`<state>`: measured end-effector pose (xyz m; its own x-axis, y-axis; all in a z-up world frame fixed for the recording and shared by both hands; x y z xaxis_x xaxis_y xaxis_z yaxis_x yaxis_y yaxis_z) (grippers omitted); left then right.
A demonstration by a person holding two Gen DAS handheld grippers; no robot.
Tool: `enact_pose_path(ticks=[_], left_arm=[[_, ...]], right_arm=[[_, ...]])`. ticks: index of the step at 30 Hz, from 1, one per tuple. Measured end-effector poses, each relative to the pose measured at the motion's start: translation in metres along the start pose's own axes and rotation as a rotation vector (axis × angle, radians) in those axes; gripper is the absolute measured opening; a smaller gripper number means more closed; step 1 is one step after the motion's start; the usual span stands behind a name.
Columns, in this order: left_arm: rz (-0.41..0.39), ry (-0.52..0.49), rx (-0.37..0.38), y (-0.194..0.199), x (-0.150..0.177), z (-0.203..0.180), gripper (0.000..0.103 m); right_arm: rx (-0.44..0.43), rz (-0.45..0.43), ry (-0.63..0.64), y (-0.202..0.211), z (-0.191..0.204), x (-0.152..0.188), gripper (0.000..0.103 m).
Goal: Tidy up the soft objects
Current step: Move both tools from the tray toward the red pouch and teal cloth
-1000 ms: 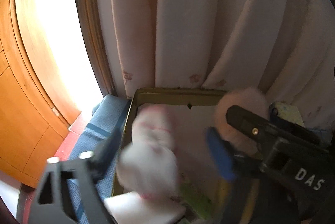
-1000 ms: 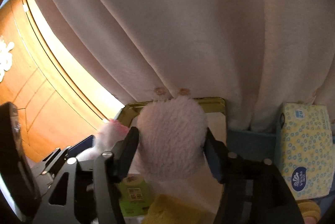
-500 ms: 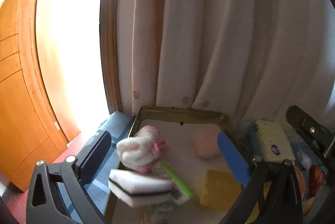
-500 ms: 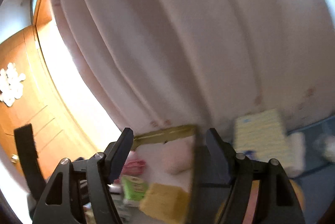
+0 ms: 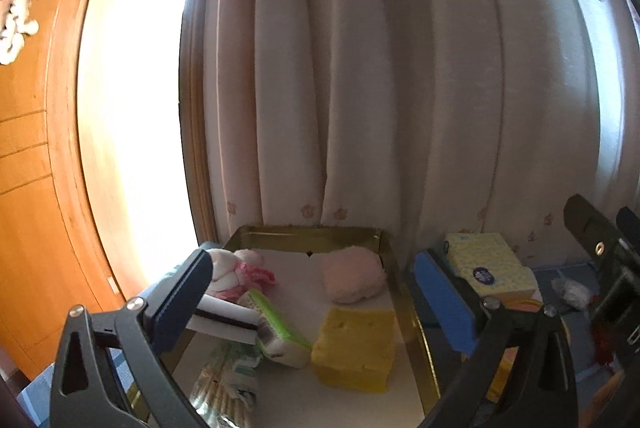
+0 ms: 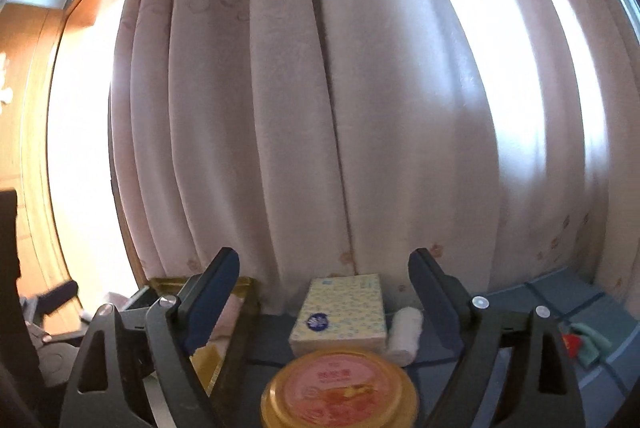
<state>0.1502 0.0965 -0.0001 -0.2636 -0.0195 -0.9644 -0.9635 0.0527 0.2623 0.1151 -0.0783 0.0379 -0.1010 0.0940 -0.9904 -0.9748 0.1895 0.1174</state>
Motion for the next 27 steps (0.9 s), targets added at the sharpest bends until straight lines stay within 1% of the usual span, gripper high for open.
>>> enact_pose_path(ticks=[8,11,14,16,18,23,27], left_arm=[[0.018,0.005,0.032,0.003,0.015,-0.016,0.103],[0.006,-0.002,0.041,0.008,0.015,-0.020,0.103],[0.017,0.004,0.053,0.009,0.017,-0.020,0.103],[0.021,0.006,0.050,0.011,0.017,-0.020,0.103],[0.028,0.000,0.062,0.012,0.018,-0.023,0.103],[0.046,0.000,0.079,0.011,0.021,-0.030,0.103],[0.048,-0.009,0.086,0.014,0.024,-0.037,0.103]], right_arm=[[0.045,0.003,0.065,0.013,-0.025,0.015,0.089],[0.055,0.026,0.062,0.013,-0.034,0.019,0.088],[0.059,0.028,0.047,0.016,-0.040,0.019,0.088],[0.058,0.033,0.049,0.017,-0.041,0.019,0.089],[0.059,0.039,0.057,0.018,-0.042,0.019,0.089],[0.072,0.031,0.080,0.025,-0.047,0.018,0.088],[0.090,0.031,0.066,0.028,-0.061,0.018,0.088]])
Point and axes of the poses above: each gripper's, at about its wrist camera, not at the fingertips, and y roughly against the way its jaws point, z to its left, x to its underside, the point moved 7 cm from there along -y, roughly the way its jaws point, and after that the axes turned 5 degrees about x, right-handed, at the moved point
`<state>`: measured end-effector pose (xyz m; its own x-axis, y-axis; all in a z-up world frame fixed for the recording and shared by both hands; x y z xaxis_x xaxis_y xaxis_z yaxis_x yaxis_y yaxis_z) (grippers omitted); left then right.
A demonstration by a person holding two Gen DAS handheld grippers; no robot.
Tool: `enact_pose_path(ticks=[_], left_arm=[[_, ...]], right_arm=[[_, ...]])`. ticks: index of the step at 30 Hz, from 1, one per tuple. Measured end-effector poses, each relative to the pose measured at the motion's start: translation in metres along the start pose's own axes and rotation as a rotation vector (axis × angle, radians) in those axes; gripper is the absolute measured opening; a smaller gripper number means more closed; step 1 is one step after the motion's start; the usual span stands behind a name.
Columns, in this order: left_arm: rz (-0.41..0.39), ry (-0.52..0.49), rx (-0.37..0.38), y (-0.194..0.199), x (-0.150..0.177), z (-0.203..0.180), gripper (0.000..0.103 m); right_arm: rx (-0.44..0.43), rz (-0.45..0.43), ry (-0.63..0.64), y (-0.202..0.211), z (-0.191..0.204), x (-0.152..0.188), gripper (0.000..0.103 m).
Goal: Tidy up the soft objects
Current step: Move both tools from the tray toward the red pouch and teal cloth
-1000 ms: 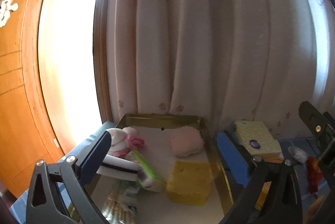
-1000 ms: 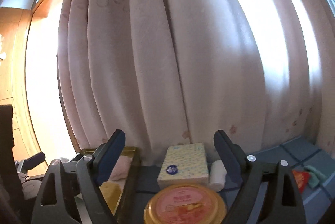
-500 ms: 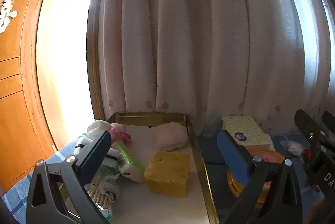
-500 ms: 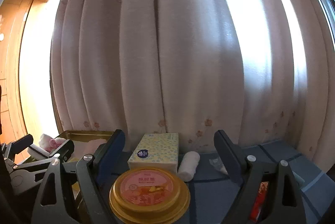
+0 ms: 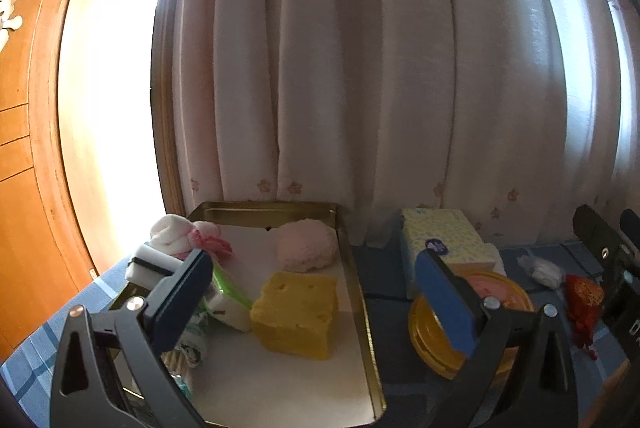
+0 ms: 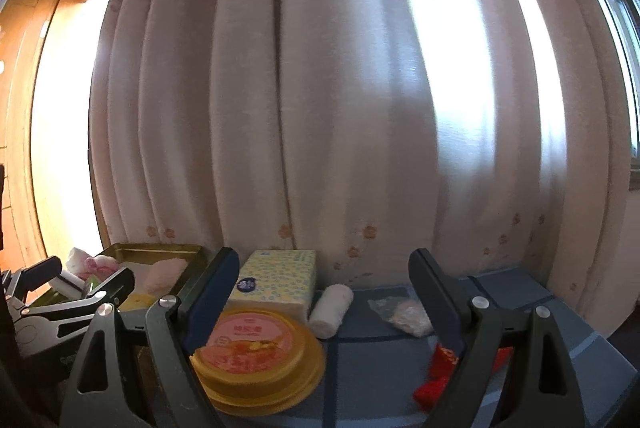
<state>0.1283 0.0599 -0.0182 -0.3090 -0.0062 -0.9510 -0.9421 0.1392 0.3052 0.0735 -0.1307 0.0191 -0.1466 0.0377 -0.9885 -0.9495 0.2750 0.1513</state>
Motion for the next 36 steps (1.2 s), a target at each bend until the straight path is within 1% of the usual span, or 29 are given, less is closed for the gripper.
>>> enact_pose_path(ticks=[5,10,17,30,36], left_arm=[[0.000,-0.042,0.014,0.002,0.001,-0.016,0.103],[0.010,-0.042,0.039,0.002,0.003,-0.029,0.103],[0.020,-0.055,0.052,0.000,0.004,-0.044,0.103],[0.035,-0.077,0.091,-0.002,0.007,-0.077,0.103],[0.040,-0.094,0.104,-0.003,0.009,-0.092,0.103]], right_arm=[[0.029,0.005,-0.030,0.001,-0.019,0.000,0.088],[0.050,-0.002,-0.040,0.003,-0.034,-0.002,0.088],[0.087,-0.010,-0.029,0.004,-0.056,-0.002,0.088],[0.204,0.006,-0.068,0.000,-0.124,0.000,0.088],[0.242,0.008,-0.074,0.001,-0.150,0.000,0.088]])
Point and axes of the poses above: each gripper's, at about its wrist camera, not at the fingertips, and y roughly against the way its jaws point, z to its left, x to its underside, the point moved 7 cm from there along -y, roughly the way its jaws point, and after that the axes turned 5 degrees about x, right-handed, at the moved point
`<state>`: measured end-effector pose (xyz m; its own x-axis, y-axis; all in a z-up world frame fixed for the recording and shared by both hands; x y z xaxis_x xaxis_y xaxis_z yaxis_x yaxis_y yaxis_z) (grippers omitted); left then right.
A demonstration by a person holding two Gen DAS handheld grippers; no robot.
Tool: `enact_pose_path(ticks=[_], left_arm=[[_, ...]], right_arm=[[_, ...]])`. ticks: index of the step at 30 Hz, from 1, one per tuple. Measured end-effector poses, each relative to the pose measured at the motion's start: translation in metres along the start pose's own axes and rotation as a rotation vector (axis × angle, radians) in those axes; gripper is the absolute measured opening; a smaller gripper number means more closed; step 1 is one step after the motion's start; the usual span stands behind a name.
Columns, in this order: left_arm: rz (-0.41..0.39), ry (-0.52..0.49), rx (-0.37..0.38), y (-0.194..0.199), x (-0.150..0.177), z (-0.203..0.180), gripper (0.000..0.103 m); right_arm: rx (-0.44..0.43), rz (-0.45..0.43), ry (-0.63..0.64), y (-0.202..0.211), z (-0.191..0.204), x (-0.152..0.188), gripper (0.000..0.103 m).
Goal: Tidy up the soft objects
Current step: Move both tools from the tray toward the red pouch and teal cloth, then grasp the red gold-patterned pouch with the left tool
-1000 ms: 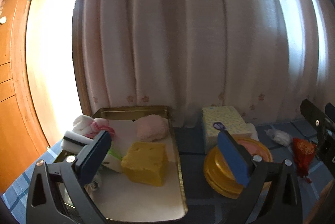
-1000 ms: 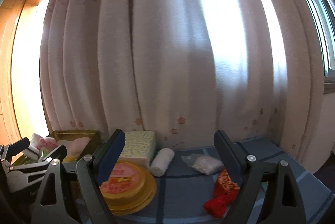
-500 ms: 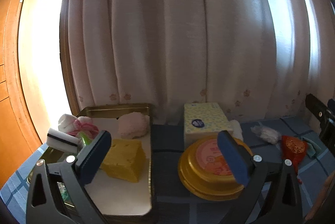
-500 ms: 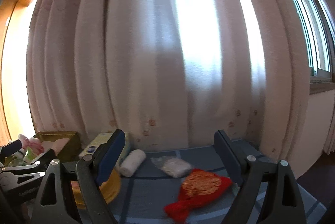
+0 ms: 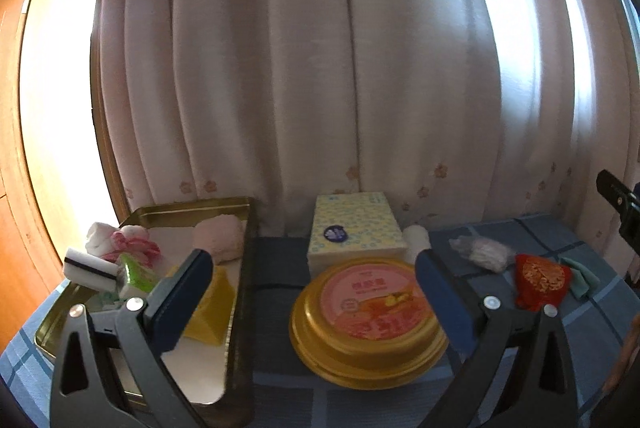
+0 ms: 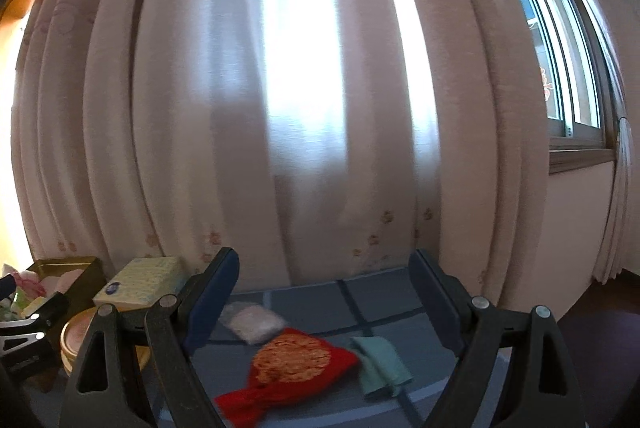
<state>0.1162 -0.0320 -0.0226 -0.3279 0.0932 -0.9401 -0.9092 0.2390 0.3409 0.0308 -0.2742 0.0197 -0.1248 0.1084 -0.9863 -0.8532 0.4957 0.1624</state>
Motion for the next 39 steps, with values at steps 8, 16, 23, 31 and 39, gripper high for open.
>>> enact_pose_path(ticks=[8,16,23,31,39], left_arm=[[0.023,-0.024,0.045,-0.005,0.002,-0.023,0.103],[0.079,-0.087,0.212,-0.013,0.006,-0.080,0.103],[0.204,-0.195,0.369,-0.032,0.016,-0.154,0.103],[0.401,-0.227,0.393,-0.066,0.036,-0.202,0.102],[0.547,-0.169,0.501,-0.079,0.054,-0.216,0.039]], right_arm=[[0.057,0.016,-0.016,-0.008,-0.033,-0.002,0.088],[0.146,0.036,-0.034,-0.015,-0.066,-0.001,0.088],[0.193,0.121,-0.161,-0.029,-0.102,0.008,0.088],[0.184,0.138,-0.196,-0.031,-0.108,0.009,0.089],[0.181,0.154,-0.162,-0.036,-0.102,0.011,0.089]])
Point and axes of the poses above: each gripper's, at about its wrist camera, not at the fingertips, and y roughly against the way its jaws point, z to its left, x to its underside, the point moved 7 cm from there along -y, roughly the way its jaws point, and after that the axes turned 5 degrees about x, right-handed, at the moved point
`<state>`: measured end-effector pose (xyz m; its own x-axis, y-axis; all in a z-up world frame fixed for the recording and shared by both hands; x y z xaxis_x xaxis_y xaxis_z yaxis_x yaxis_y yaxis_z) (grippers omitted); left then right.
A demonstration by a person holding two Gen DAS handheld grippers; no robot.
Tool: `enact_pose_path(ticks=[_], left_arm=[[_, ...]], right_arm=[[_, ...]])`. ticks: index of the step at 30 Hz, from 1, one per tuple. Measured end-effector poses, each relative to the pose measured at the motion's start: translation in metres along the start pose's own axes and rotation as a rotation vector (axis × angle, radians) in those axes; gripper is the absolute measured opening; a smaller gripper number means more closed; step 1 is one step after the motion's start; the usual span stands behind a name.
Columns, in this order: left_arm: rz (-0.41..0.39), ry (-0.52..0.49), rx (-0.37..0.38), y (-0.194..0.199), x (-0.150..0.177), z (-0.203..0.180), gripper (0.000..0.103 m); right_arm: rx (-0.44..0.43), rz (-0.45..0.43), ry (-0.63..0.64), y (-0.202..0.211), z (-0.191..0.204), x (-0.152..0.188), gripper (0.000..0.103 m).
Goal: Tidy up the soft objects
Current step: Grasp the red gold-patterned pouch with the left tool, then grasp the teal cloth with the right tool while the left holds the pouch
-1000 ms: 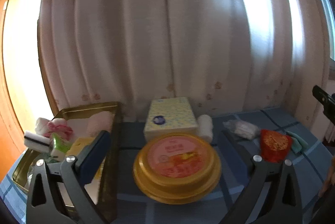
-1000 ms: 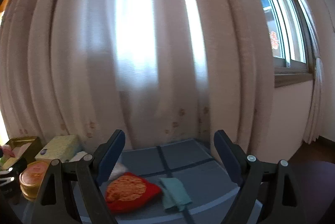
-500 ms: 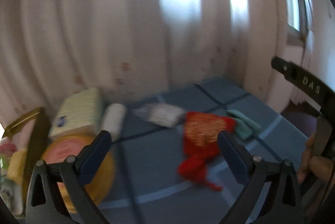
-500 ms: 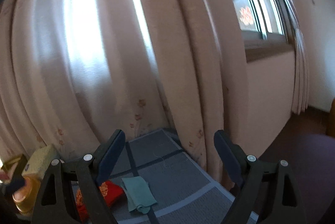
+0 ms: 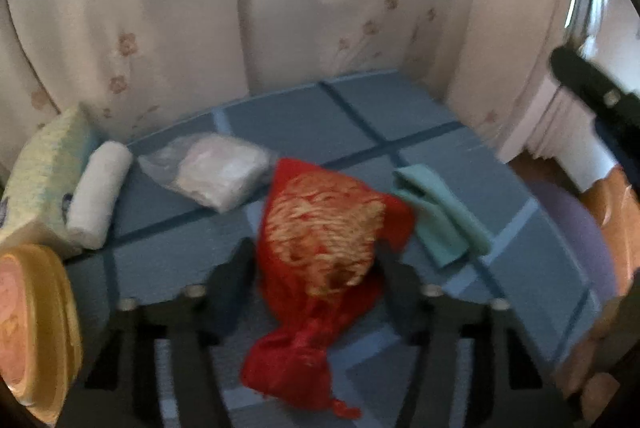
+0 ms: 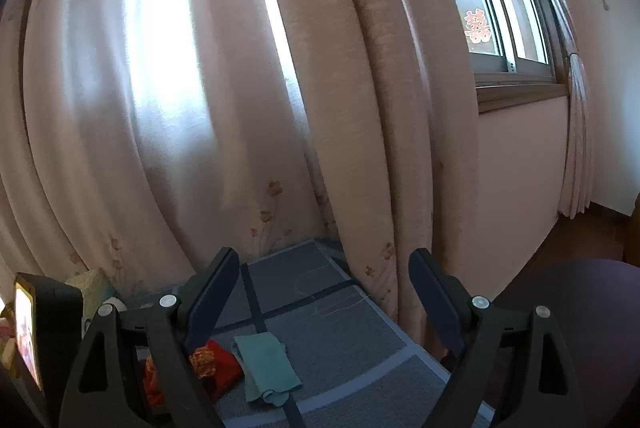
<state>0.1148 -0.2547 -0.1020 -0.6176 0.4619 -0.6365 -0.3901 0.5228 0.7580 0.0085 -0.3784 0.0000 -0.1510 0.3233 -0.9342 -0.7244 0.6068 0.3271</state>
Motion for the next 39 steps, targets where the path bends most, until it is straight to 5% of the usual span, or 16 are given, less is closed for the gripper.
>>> enact_pose_path(ticks=[3,5,9,15,19,25,27,30,33,35,39], left_arm=[[-0.025,0.013,0.030,0.006,0.000,-0.001,0.022],[-0.067,0.034,0.030,0.016,0.000,0.004,0.020],[-0.332,0.137,0.046,0.073,0.001,0.026,0.020],[-0.491,0.274,-0.083,0.120,0.022,0.066,0.020],[-0.487,0.315,-0.098,0.124,0.028,0.080,0.020],[-0.447,0.312,-0.097,0.111,0.023,0.080,0.020],[-0.449,0.298,-0.100,0.111,0.023,0.079,0.020],[-0.446,0.284,-0.103,0.110,0.021,0.078,0.020],[-0.443,0.284,-0.104,0.109,0.021,0.079,0.020],[-0.442,0.285,-0.105,0.109,0.021,0.080,0.020],[-0.446,0.278,-0.106,0.109,0.021,0.079,0.020]], right_arm=[[-0.004,0.015,0.006,-0.003,0.002,0.001,0.089],[-0.005,0.027,0.009,-0.005,0.003,0.002,0.089],[-0.018,0.040,0.022,-0.007,0.006,0.004,0.088],[-0.095,0.105,0.129,-0.017,0.034,0.013,0.088],[-0.147,0.231,0.199,-0.034,0.050,0.030,0.071],[-0.178,0.434,0.249,-0.048,0.057,0.064,0.070],[-0.151,0.439,0.265,-0.049,0.057,0.068,0.067],[-0.141,0.486,0.307,-0.055,0.065,0.080,0.036],[-0.153,0.531,0.317,-0.060,0.066,0.088,0.030],[-0.154,0.531,0.318,-0.059,0.065,0.089,0.016],[-0.154,0.498,0.305,-0.053,0.062,0.085,0.014]])
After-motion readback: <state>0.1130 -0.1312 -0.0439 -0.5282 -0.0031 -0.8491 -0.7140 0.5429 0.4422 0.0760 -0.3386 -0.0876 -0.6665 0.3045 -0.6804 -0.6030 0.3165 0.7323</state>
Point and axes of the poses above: each gripper's, at about its wrist camera, not at the fingertips, and y roughly against the way its jaws point, z to its left, x to its underside, the point moved 7 cm from there along -y, roughly the way its jaws point, and after that the axes turned 5 degrees about x, right-handed, at the moved point
